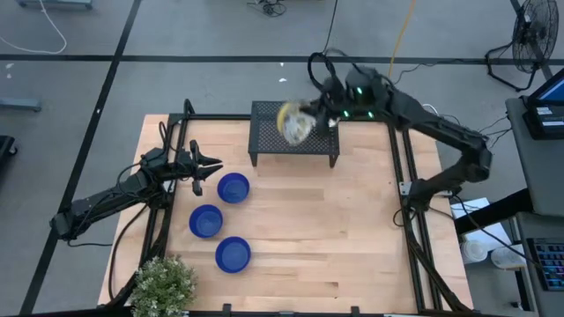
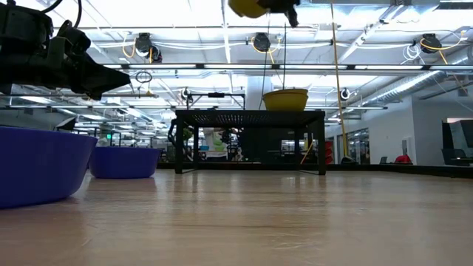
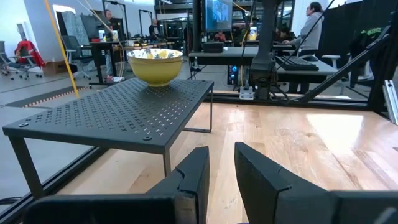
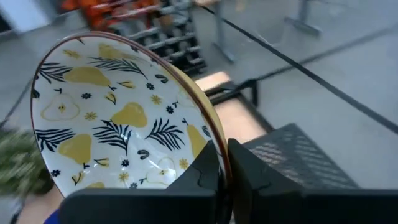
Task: Pick & Place Mini bowls
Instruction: Stack the white patterned bowl on the white patterned bowl on the shelf, then put the top blue bowl on the shelf
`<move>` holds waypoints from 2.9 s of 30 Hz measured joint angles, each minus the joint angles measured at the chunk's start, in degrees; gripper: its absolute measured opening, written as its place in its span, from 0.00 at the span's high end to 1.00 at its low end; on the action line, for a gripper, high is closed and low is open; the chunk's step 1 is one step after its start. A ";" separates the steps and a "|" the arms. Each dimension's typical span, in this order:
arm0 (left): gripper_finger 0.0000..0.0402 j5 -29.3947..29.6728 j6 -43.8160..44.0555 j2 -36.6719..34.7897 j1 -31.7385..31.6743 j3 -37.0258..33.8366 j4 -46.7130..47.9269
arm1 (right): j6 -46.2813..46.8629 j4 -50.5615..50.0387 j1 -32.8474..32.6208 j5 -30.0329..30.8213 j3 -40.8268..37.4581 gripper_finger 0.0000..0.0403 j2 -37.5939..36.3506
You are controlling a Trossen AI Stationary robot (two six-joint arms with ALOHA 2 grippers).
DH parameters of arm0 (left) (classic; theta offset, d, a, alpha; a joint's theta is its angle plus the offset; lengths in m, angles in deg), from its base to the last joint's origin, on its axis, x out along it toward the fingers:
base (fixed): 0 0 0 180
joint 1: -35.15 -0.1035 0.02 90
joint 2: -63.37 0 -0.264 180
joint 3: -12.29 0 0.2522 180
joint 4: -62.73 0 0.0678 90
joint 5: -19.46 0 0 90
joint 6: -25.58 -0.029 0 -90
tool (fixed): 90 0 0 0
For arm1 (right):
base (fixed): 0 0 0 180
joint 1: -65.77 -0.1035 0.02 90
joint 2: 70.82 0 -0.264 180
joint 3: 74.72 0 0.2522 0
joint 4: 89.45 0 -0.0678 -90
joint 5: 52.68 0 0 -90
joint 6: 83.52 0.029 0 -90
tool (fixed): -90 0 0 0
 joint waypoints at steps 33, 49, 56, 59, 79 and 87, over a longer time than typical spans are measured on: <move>0.80 0.00 -0.01 0.00 -0.01 0.00 -0.02 | 13.36 -47.00 20.43 1.75 25.63 0.99 22.20; 0.80 0.01 -0.02 0.00 0.00 0.00 -0.02 | 14.08 -43.29 20.22 1.75 15.24 0.93 22.14; 0.80 0.02 -0.02 0.00 0.00 0.00 -0.02 | 13.80 -42.27 20.24 1.83 15.16 0.85 20.91; 0.80 0.00 0.00 0.00 -0.02 0.00 -0.02 | 13.73 -40.40 20.77 2.03 15.15 0.81 19.29; 0.80 0.00 -0.02 -0.02 0.00 0.00 -0.02 | 0.32 -16.47 7.11 12.06 -6.15 0.79 -10.75; 0.80 0.00 0.00 -0.02 0.00 0.00 -0.02 | -5.45 22.52 -9.94 11.99 -45.43 0.83 -35.13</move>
